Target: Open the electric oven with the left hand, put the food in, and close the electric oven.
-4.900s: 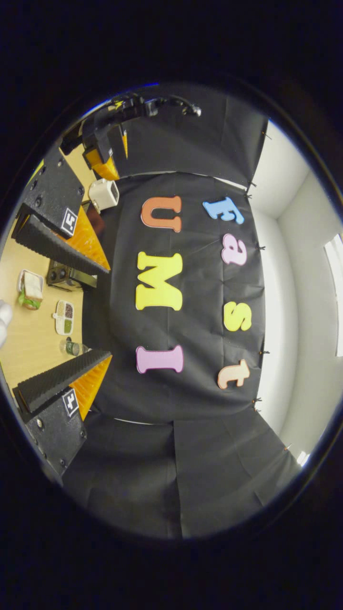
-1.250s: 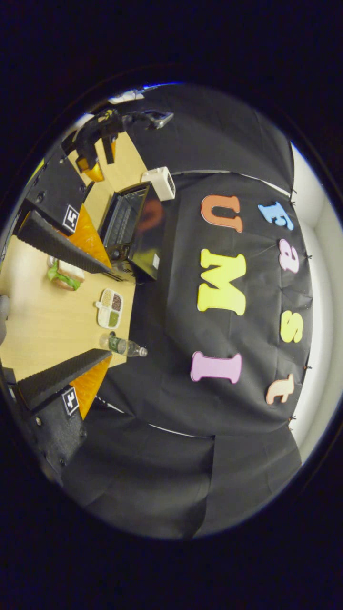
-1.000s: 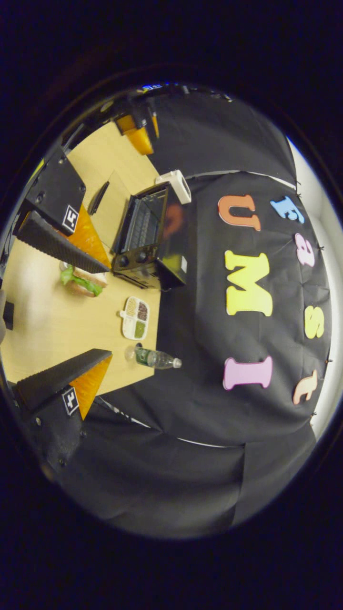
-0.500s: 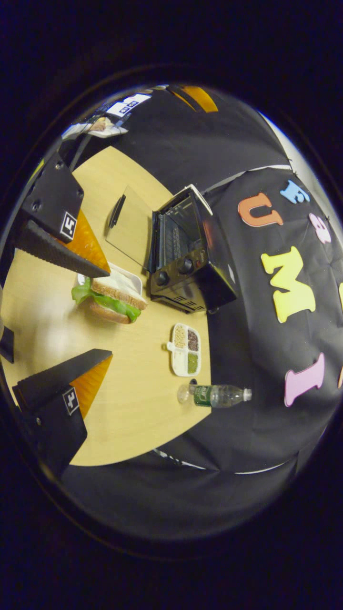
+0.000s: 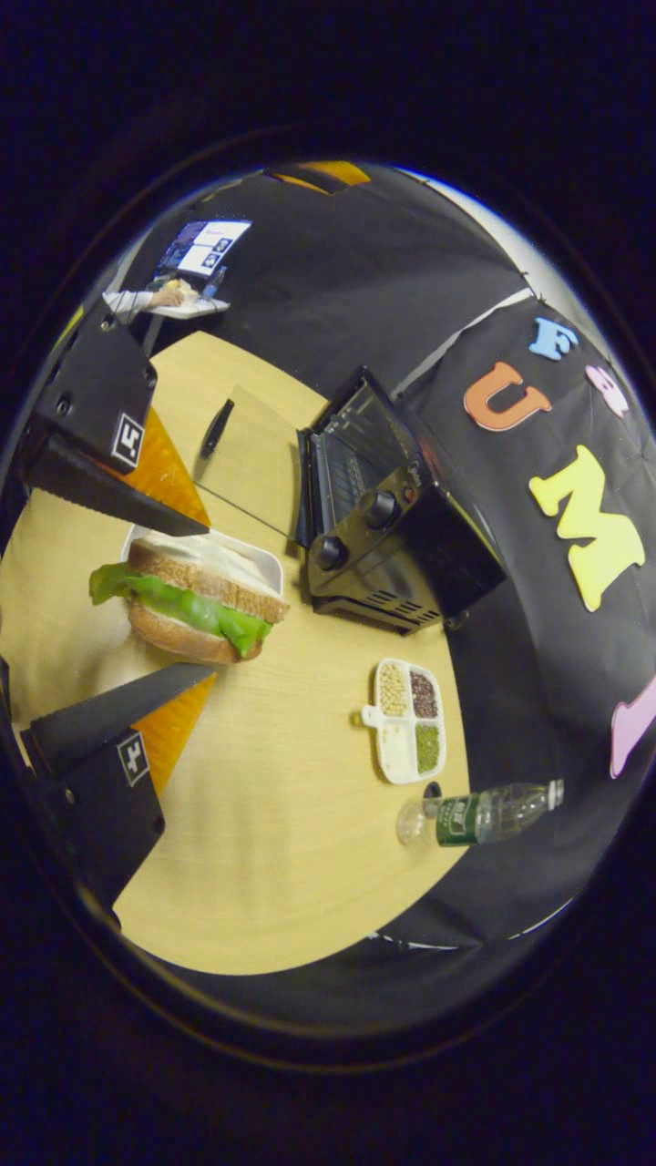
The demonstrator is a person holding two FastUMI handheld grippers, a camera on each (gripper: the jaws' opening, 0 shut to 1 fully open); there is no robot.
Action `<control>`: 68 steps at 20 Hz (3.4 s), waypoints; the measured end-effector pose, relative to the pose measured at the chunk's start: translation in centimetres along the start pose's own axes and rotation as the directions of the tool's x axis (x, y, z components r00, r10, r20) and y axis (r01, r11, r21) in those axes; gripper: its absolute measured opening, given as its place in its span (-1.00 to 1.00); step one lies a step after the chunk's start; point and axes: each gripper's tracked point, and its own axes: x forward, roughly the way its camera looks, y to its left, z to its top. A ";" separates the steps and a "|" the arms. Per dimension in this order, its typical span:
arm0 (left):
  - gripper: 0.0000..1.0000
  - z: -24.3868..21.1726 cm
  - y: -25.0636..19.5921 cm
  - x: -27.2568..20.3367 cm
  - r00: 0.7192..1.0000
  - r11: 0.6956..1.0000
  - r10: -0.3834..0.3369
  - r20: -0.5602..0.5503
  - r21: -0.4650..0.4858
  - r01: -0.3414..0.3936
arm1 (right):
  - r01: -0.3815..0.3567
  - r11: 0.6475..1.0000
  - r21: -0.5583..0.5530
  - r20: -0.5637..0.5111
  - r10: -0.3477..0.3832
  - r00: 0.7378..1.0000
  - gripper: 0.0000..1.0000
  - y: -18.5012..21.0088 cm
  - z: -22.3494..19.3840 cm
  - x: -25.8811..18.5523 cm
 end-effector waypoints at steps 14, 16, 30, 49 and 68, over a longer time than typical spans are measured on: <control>0.91 -0.9 -1.5 0.3 0.999 0.999 0.039 -0.030 0.019 -0.039 | -0.113 0.989 0.100 -0.039 0.118 0.992 -0.20 0.5 1.2 1.4; 0.91 -1.0 -1.0 0.1 0.999 0.999 0.037 -0.028 0.016 -0.037 | -0.106 0.990 0.095 -0.023 0.109 0.994 -0.26 0.8 1.6 1.1; 0.91 -3.6 3.6 0.4 0.974 0.975 -0.223 -0.031 0.021 0.223 | -0.104 0.951 0.291 0.317 0.007 0.948 -0.30 12.0 5.0 -0.1; 0.91 -6.0 8.1 -0.6 0.965 0.965 -0.261 -0.001 0.008 0.261 | -0.311 0.780 0.543 0.559 -0.060 0.827 -0.31 20.7 10.5 18.1; 0.91 -8.5 10.7 1.6 0.974 0.976 -0.218 -0.058 -0.013 0.217 | -0.024 0.890 0.456 0.523 -0.246 0.816 0.00 18.0 13.8 24.3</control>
